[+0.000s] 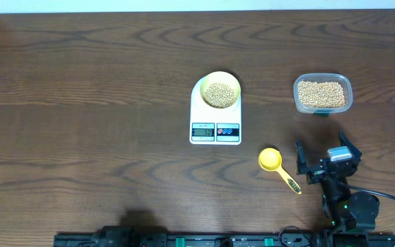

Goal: Scoop item into bowl and weigh 50g on scale

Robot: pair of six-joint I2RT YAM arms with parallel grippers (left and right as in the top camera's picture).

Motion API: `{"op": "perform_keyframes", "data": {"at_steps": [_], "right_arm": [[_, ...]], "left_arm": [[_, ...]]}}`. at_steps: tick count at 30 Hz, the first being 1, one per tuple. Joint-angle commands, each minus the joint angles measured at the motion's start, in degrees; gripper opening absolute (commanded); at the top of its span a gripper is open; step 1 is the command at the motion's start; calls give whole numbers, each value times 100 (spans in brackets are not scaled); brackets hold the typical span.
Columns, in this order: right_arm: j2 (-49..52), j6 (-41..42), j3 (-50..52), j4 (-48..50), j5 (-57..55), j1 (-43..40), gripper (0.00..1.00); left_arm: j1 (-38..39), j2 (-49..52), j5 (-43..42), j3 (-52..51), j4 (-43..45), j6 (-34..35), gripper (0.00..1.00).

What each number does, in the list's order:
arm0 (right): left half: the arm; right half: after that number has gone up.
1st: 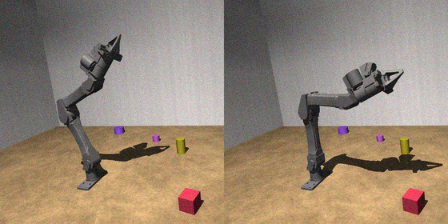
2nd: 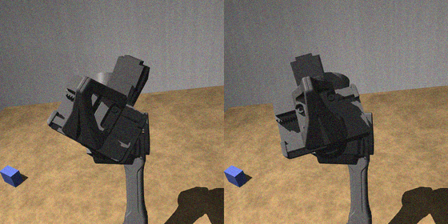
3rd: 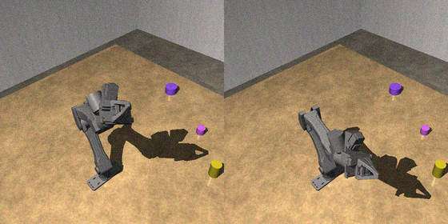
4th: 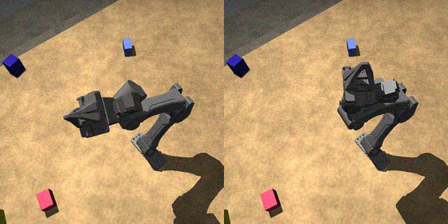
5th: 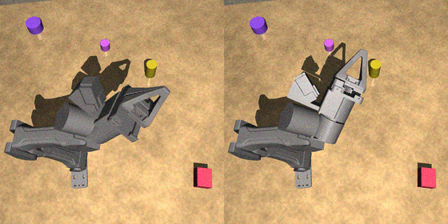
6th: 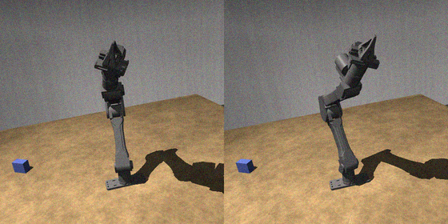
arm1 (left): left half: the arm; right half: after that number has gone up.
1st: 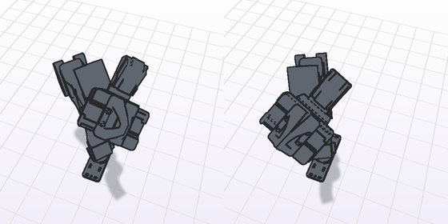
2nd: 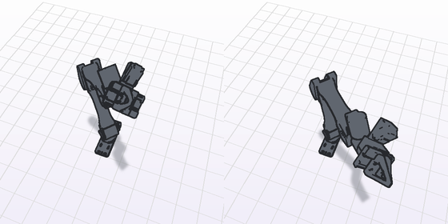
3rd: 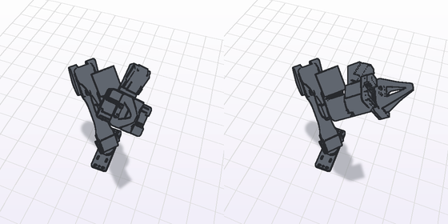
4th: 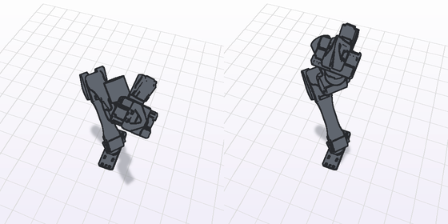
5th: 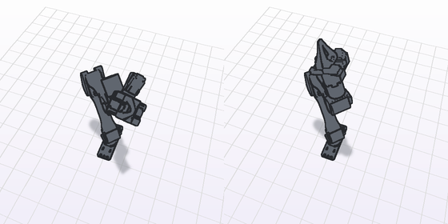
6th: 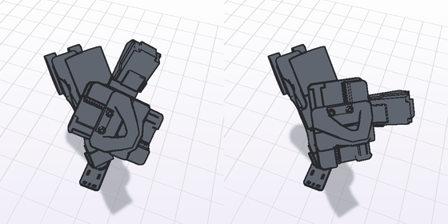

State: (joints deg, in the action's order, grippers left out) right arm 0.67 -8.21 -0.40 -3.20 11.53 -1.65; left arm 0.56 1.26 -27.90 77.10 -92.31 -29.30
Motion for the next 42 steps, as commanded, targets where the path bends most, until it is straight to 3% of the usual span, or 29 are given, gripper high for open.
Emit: {"op": "perform_keyframes", "data": {"at_steps": [1,13,19,31,42], "right_arm": [[-39,-63,4,-35,-44,15,99],[-39,-63,4,-35,-44,15,99],[-39,-63,4,-35,-44,15,99],[-39,-63,4,-37,-44,15,99],[-39,-63,4,-35,-44,15,99]], "left_arm": [[11,-103,55,-11,-446,199,98],[13,-107,79,-7,-444,190,98],[13,-107,20,-179,90,-861,98],[13,-107,11,-2181,2393,-780,98],[13,-107,337,-4350,5539,977,98]]}}
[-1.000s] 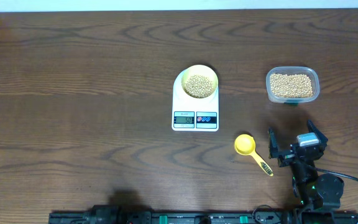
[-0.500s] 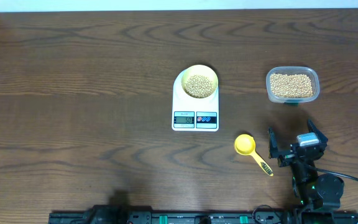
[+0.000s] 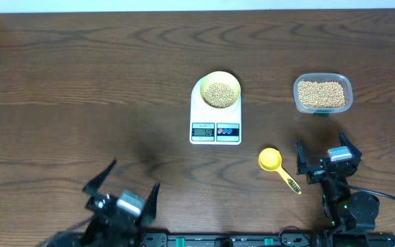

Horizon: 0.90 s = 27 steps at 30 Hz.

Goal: Scoop item into bowl and weigh 50g on scale

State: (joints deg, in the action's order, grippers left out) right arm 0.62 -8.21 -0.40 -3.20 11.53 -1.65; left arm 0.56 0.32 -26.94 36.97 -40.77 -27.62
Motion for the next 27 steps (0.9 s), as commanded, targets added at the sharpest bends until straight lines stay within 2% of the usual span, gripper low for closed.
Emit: {"op": "perform_keyframes", "data": {"at_steps": [1,11,19,27], "right_arm": [[-35,-63,4,-35,-44,15,99],[-31,-63,4,-35,-44,15,99],[-31,-63,4,-35,-44,15,99],[-28,-63,4,-33,-44,15,99]], "left_arm": [[13,-13,264,-472,603,918,98],[13,-13,262,-1467,1838,999,98],[13,-13,520,-2052,2616,1563,98],[13,-11,560,-2623,3163,1596,98]]}}
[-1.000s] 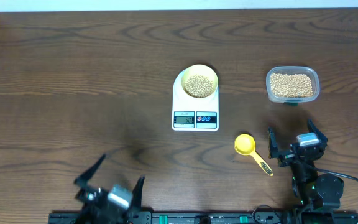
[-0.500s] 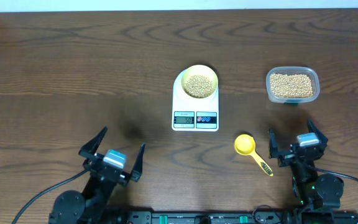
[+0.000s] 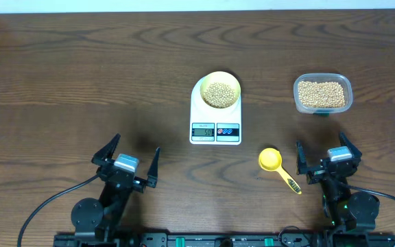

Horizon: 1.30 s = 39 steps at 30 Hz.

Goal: Scoop item into bowl and weigh 50g on scale

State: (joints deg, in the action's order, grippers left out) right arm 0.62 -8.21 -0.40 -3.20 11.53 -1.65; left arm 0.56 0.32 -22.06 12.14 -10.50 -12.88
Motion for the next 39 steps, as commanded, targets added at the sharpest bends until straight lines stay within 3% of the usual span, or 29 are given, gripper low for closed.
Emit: {"op": "perform_keyframes", "data": {"at_steps": [1,7,13,22,39], "right_arm": [[-28,-63,4,-33,-44,15,99],[-13,-63,4,-31,-44,15,99],[-13,-63,4,-31,-44,15,99],[-13,-63,4,-31,-44,15,99],[-13,-63,4,-31,-44,15,99]], "left_arm": [[13,-11,72,-188,186,125,98],[13,-11,120,-516,608,131,98],[13,-11,485,-859,1154,855,98],[13,-11,592,-1193,1469,914,98],[13,-9,669,-1191,798,1298,98]]}}
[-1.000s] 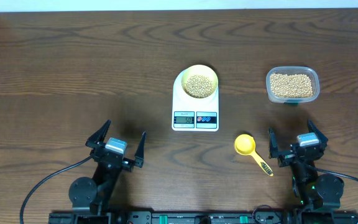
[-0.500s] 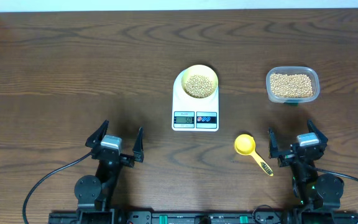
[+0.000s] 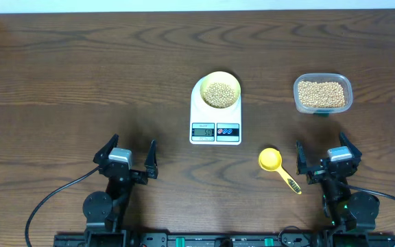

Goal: Scoop item into bowl and weigh 50g on scale

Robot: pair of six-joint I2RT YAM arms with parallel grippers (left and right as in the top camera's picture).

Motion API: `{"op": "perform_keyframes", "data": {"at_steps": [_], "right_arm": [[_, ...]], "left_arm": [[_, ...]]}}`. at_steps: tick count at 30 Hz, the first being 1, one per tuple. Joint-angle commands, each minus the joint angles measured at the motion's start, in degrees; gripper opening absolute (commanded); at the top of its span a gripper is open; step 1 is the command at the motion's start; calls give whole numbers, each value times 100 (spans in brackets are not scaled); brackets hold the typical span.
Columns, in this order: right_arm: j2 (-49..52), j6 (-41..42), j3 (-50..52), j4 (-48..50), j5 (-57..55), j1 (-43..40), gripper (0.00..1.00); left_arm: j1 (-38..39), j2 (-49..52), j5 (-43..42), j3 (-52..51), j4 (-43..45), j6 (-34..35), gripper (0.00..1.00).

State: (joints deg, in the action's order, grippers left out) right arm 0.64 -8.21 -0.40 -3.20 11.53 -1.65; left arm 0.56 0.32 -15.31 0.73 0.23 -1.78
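Note:
A yellow bowl (image 3: 221, 92) filled with tan beans stands on the white scale (image 3: 215, 130) at the middle of the table; the display digits are too small to read. The clear tub of beans (image 3: 322, 94) sits at the right. An empty yellow scoop (image 3: 277, 167) lies on the table below the scale, handle pointing lower right. My right gripper (image 3: 323, 156) stands open just right of the scoop's handle, holding nothing. At the lower left my left gripper (image 3: 127, 156) is open and empty, far from the scale.
A black rail (image 3: 218, 240) runs along the table's near edge between the two arm bases. A black cable (image 3: 46, 206) loops from the left arm. The table's left corner edge shows at the upper left.
My left arm has shifted slightly, its open gripper now a little lower and straighter. The right arm, scoop, bowl and tub have not moved.
At first the left arm was out of view, with only a shadow at the near edge, while the right gripper rested open by the scoop. Then the left arm appeared at the lower left, moved up, and now stands upright there. Everything else stayed put.

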Motion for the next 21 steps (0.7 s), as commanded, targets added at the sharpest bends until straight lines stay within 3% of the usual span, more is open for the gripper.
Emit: {"op": "perform_keyframes", "data": {"at_steps": [1,21], "right_arm": [[-15,-63,4,-31,-44,15,99],[-15,-63,4,-31,-44,15,99]], "left_arm": [[13,-9,-7,-50,-284,247,98],[13,166,-48,-48,-284,295,98]]}}
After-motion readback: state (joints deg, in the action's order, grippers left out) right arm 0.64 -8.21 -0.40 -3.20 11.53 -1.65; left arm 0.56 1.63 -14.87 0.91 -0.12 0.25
